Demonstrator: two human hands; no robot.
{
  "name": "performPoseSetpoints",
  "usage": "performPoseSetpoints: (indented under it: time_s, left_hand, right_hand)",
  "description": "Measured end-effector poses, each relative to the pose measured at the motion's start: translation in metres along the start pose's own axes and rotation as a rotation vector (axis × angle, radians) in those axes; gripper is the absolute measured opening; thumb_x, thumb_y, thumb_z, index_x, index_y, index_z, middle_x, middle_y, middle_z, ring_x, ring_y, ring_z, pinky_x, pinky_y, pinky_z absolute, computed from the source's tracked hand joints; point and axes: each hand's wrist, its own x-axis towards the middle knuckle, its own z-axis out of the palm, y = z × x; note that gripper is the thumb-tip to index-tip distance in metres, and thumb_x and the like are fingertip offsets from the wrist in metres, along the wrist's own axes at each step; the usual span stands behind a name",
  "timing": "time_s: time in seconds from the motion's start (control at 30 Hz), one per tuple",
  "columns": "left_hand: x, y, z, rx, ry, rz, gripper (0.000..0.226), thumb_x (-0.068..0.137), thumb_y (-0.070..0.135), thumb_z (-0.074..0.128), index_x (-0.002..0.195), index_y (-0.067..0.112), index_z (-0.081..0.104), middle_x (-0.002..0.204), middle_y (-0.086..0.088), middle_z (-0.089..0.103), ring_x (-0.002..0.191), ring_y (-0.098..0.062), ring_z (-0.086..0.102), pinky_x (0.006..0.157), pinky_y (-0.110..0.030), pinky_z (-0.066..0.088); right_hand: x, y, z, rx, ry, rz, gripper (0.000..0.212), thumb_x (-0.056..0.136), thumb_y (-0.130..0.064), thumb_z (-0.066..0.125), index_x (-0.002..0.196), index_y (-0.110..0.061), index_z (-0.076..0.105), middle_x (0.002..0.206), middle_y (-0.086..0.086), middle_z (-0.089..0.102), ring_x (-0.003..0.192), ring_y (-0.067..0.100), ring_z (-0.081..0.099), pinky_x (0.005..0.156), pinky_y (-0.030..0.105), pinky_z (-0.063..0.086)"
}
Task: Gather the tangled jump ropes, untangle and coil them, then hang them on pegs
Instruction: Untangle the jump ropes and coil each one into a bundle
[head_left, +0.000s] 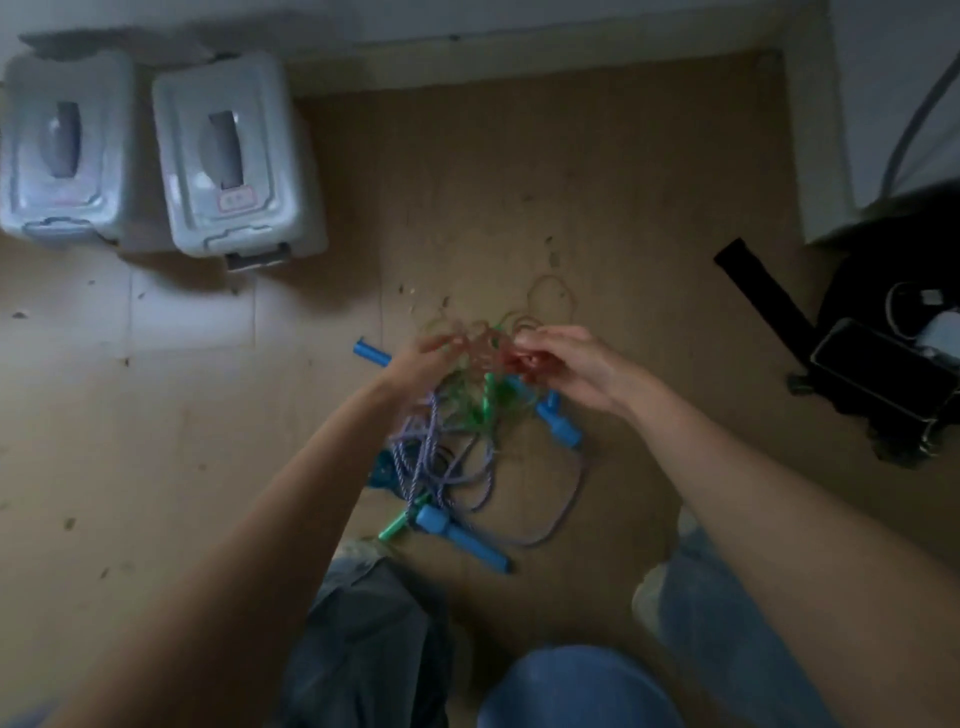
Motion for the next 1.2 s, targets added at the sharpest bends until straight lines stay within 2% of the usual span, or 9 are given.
performPoseSetpoints:
  time_s: [0.13, 0.33, 0.47, 0.6, 0.77, 0.87, 0.97, 1.07, 1.2]
  left_hand:
    - [0.047, 0.011, -0.002, -0.45, -0.122, 0.023, 0.051, 0.084, 0.061, 0.041, 0.086, 0.016, 0.064, 0.085, 0.0, 0.064, 0.076, -0.014, 0.061, 0.067, -0.028, 0.05]
    - [0.059, 0.023, -0.005, -0.069, 0.193, 0.284, 0.014, 0.078, 0.016, 0.071, 0.089, 0.009, 0.065, 0.08, -0.008, 0.062, 0.064, -0.014, 0.056, 0.058, -0.022, 0.051]
    - [0.002, 0.03, -0.018, 0.006, 0.428, 0.3, 0.021, 0.075, 0.025, 0.074, 0.082, 0.007, 0.065, 0.07, -0.006, 0.061, 0.048, -0.008, 0.055, 0.041, -0.014, 0.046]
    - [-0.06, 0.043, 0.002, -0.154, 0.316, 0.413, 0.02, 0.084, 0.022, 0.065, 0.081, 0.003, 0.061, 0.078, -0.015, 0.061, 0.041, -0.007, 0.054, 0.045, -0.019, 0.047]
    - [-0.122, 0.052, 0.014, -0.022, 0.295, 0.532, 0.021, 0.088, 0.024, 0.058, 0.077, 0.008, 0.064, 0.051, 0.003, 0.063, 0.038, -0.003, 0.054, 0.037, -0.013, 0.041]
    - [-0.148, 0.054, 0.006, 0.002, 0.423, 0.555, 0.024, 0.09, 0.024, 0.056, 0.076, 0.006, 0.065, 0.05, 0.001, 0.058, 0.034, -0.004, 0.049, 0.035, -0.013, 0.037]
    - [-0.173, 0.054, 0.0, 0.078, 0.565, 0.633, 0.03, 0.091, 0.018, 0.054, 0.062, 0.011, 0.057, 0.043, 0.001, 0.049, 0.03, -0.005, 0.042, 0.034, -0.016, 0.033]
    - [-0.194, 0.052, -0.005, -0.224, 0.4, 0.644, 0.025, 0.093, 0.018, 0.051, 0.072, 0.009, 0.062, 0.049, -0.001, 0.051, 0.03, -0.004, 0.044, 0.032, -0.011, 0.03]
    - [-0.221, 0.044, -0.01, -0.475, 0.038, 0.624, 0.03, 0.085, 0.023, 0.055, 0.059, 0.015, 0.069, 0.047, 0.004, 0.051, 0.045, -0.006, 0.047, 0.048, -0.016, 0.042]
  right_hand:
    - [0.041, -0.024, -0.005, -0.242, -0.115, -0.048, 0.016, 0.086, 0.007, 0.054, 0.077, -0.006, 0.056, 0.06, 0.003, 0.065, 0.051, 0.008, 0.063, 0.052, 0.018, 0.054]
    - [0.043, -0.05, 0.011, -0.687, -0.032, -0.243, 0.022, 0.083, 0.007, 0.059, 0.075, -0.012, 0.052, 0.067, 0.008, 0.058, 0.039, 0.002, 0.056, 0.039, 0.013, 0.041]
    - [-0.008, -0.059, 0.026, -0.573, -0.021, -0.342, 0.02, 0.085, 0.005, 0.058, 0.072, -0.009, 0.054, 0.05, 0.003, 0.06, 0.033, 0.003, 0.052, 0.033, 0.011, 0.036]
    - [-0.072, -0.052, 0.022, -0.422, 0.075, -0.412, 0.023, 0.09, 0.002, 0.052, 0.072, -0.012, 0.053, 0.036, -0.005, 0.055, 0.029, 0.002, 0.049, 0.03, 0.01, 0.032]
    - [-0.13, -0.069, 0.008, -0.033, 0.29, -0.524, 0.026, 0.094, -0.003, 0.048, 0.07, -0.013, 0.049, 0.068, 0.005, 0.05, 0.052, 0.012, 0.048, 0.043, 0.021, 0.042]
    - [-0.16, -0.075, 0.018, 0.305, 0.217, -0.534, 0.021, 0.093, -0.003, 0.049, 0.074, -0.01, 0.047, 0.073, 0.007, 0.049, 0.06, 0.015, 0.049, 0.043, 0.023, 0.047]
    - [-0.191, -0.065, 0.038, -0.098, 0.08, -0.628, 0.022, 0.093, -0.003, 0.05, 0.073, -0.012, 0.051, 0.068, 0.006, 0.052, 0.055, 0.012, 0.048, 0.039, 0.018, 0.039]
    - [-0.215, -0.059, 0.04, -0.562, -0.042, -0.62, 0.018, 0.091, -0.003, 0.054, 0.074, -0.01, 0.058, 0.061, 0.002, 0.056, 0.044, 0.005, 0.05, 0.034, 0.014, 0.034]
    - [-0.228, -0.072, 0.03, -0.59, 0.236, -0.778, 0.021, 0.094, -0.005, 0.049, 0.074, -0.011, 0.054, 0.07, 0.009, 0.06, 0.048, 0.012, 0.053, 0.034, 0.016, 0.038]
